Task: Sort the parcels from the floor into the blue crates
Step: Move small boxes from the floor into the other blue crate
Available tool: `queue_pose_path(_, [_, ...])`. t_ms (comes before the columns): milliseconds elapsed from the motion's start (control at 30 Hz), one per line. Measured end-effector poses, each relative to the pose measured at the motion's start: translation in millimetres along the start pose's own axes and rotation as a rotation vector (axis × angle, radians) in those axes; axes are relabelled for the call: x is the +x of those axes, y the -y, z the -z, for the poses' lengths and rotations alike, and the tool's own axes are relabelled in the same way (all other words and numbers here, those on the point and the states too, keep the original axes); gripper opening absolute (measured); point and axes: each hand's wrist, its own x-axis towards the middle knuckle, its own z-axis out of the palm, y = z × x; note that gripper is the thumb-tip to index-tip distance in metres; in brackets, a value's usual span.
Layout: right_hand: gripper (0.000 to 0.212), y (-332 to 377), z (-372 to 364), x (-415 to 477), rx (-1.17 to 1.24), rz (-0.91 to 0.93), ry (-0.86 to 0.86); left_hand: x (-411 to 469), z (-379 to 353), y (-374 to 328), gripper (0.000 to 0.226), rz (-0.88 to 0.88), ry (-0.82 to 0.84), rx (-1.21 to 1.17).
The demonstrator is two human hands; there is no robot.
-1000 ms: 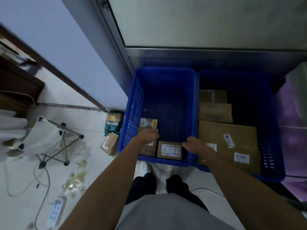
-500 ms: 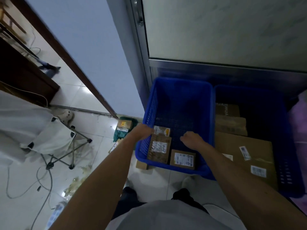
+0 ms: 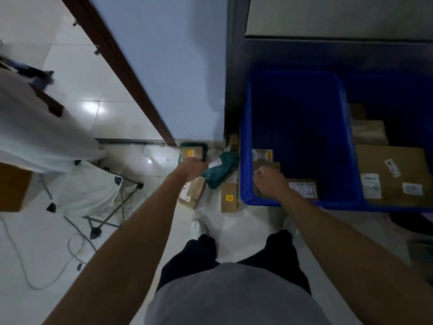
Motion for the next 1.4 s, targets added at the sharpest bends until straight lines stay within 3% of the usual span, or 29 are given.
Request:
queue_pose_path(200, [0.027,38,-61,9,0.001,-0.024,-0.083,30,13,55,0.034,0.081,0.075,0.051])
queue_pose_path(333, [0.03,37,-108,34,0.006,-0.044,-0.028,64,-11,94,0.057,0.132,0.131,0.069])
queue_pose_path(533, [0.024,-20,-211,99,-0.03,-0.169,0.232,147,-79,151,0.042,0.186,0.249,0.133])
queue_pose_path(733, [0.04,-101,-326,213,-0.008,-0.399,0.303,268,-165,235,0.038,0.228,0.317,0.066])
queue_pose_path(833, [0.049,-147,-378,274,0.059,-0.466,0.257,329,-212,277,0.042,0.222,0.348,0.052])
queue_pose_path(967, [0.043,-195,-434,342,0.096,-0.53,0.232,397,-267,325,0.058,0.232,0.376,0.038])
queue_pose_path(1067, [0.045,-216,-463,371,0.148,-0.61,0.222,420,-296,339,0.055,0.226,0.38,-0.053])
queue_pose_path(1167, [0.047,-222,-482,387,0.21,-0.666,0.204,436,-319,347,0.049,0.217,0.427,-0.091])
queue_pose_path(1300, [0.067,-217,-498,392,0.305,-0.712,0.066,446,-328,355,0.056,0.206,0.433,-0.135])
queue_pose_path(1400, [0.065,-209,-498,388,0.381,-0.719,0.04,447,-323,361,0.062,0.222,0.413,-0.143])
